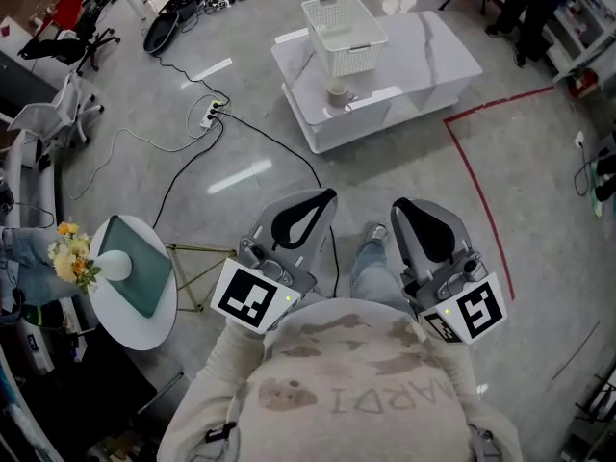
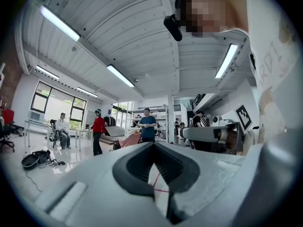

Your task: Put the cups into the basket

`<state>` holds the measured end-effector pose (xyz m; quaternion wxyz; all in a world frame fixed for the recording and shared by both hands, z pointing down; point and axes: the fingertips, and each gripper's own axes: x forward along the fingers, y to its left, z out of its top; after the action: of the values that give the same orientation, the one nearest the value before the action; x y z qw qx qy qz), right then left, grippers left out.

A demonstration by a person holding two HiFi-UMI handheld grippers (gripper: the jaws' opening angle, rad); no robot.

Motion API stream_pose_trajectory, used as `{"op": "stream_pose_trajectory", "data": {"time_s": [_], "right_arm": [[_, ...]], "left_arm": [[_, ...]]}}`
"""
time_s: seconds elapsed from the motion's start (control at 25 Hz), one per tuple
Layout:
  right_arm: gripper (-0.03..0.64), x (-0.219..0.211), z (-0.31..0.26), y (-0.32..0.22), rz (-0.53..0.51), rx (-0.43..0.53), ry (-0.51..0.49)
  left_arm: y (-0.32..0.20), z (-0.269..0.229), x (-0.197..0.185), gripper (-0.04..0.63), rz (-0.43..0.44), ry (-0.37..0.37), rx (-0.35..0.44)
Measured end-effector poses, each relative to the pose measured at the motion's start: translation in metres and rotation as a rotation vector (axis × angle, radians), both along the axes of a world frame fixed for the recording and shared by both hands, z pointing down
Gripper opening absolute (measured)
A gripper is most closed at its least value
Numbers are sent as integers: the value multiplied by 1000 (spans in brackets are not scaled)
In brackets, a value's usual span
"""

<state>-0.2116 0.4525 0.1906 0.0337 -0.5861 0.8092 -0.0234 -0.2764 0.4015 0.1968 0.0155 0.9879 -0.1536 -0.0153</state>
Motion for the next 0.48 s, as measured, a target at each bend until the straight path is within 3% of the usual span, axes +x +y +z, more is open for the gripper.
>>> {"op": "stream_pose_trajectory", "data": {"time_s": [0.48], "right_arm": [[35, 141, -23, -84, -195, 43, 5]], "left_arm": [[-92, -14, 129, 2, -210, 17, -5]]}}
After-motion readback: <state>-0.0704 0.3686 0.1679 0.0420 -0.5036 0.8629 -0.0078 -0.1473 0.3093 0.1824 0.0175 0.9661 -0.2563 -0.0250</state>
